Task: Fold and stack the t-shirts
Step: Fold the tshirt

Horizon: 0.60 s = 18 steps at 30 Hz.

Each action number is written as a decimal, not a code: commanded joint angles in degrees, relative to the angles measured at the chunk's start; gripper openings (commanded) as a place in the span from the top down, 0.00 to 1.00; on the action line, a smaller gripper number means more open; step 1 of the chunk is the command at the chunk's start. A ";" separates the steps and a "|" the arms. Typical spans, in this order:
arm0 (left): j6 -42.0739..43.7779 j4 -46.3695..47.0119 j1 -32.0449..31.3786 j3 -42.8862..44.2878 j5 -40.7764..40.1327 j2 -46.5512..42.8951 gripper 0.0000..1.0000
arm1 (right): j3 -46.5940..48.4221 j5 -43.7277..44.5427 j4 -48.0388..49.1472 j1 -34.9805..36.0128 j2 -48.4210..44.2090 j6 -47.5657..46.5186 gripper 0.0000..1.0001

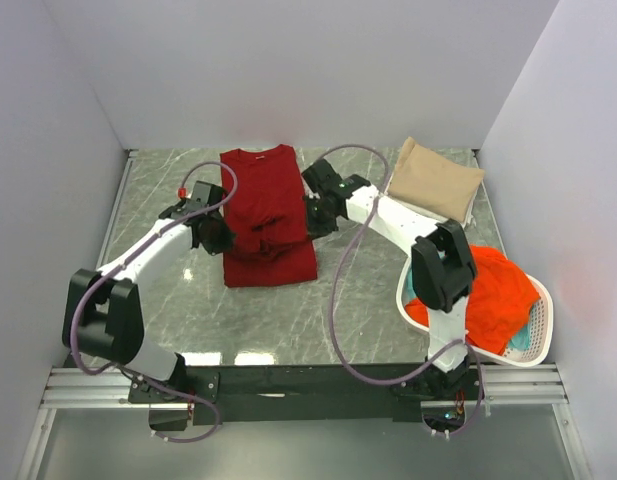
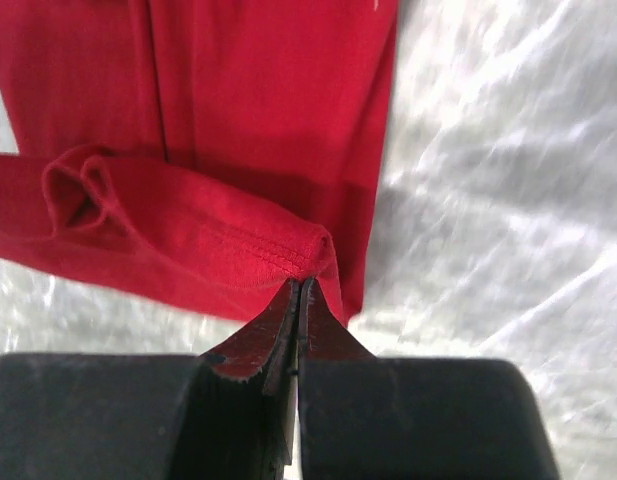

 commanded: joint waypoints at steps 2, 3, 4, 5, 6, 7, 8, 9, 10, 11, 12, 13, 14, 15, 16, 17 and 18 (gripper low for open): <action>3.79 8.18 3.86 4.06 3.82 4.15 1.00 | 10.08 1.11 -2.16 -2.32 5.64 -3.35 1.00; 3.96 8.80 4.40 4.50 4.26 5.04 1.00 | 11.49 0.93 -2.43 -2.76 6.78 -3.62 1.00; 4.57 10.29 4.84 4.94 4.79 5.83 1.00 | 14.38 0.84 -3.21 -3.46 9.14 -4.23 1.00; 4.93 10.91 5.71 5.64 5.40 7.40 1.00 | 15.80 0.67 -3.48 -3.72 10.21 -4.41 1.00; 5.37 11.44 6.07 6.08 5.41 8.20 1.00 | 18.42 0.58 -3.83 -4.08 12.31 -4.93 1.00; 5.89 13.01 6.42 6.17 6.36 8.82 1.00 | 19.75 0.41 -4.36 -4.51 13.20 -5.11 1.00; 6.25 13.63 6.86 6.35 6.81 10.13 1.00 | 20.81 0.32 -4.62 -4.78 14.17 -5.29 1.00; 6.60 14.08 7.56 6.96 7.34 10.84 1.00 | 21.87 0.49 -4.89 -4.96 15.66 -5.55 1.00; 7.21 14.60 7.91 7.22 7.51 11.46 1.00 | 23.70 0.49 -5.50 -5.22 16.19 -5.55 1.00; 7.48 15.30 8.70 7.75 7.86 12.68 1.00 | 24.33 0.32 -5.50 -5.66 16.72 -5.73 1.00; 7.74 15.66 8.97 8.01 8.65 13.22 1.00 | 25.03 -0.03 -5.68 -5.83 17.42 -5.81 1.00; 8.44 16.10 9.32 8.10 9.01 13.74 1.00 | 25.13 -0.30 -5.33 -6.10 17.60 -5.99 1.00; 8.80 17.23 9.67 8.54 9.53 14.79 1.00 | 25.22 -0.47 -5.15 -6.45 17.78 -5.99 1.00; 9.15 17.51 9.94 8.72 10.41 15.24 0.99 | 25.57 -0.74 -5.15 -6.54 18.30 -6.17 1.00; 9.76 17.77 10.03 8.98 10.76 15.85 0.99 | 25.74 -1.26 -4.98 -6.71 18.66 -6.25 1.00; 10.03 18.12 10.20 9.59 11.29 16.90 0.99 | 26.01 -1.53 -4.98 -6.80 18.83 -6.43 1.00; 10.29 18.38 10.29 9.86 11.82 17.43 0.96 | 26.88 -1.96 -4.98 -6.98 19.44 -6.87 0.99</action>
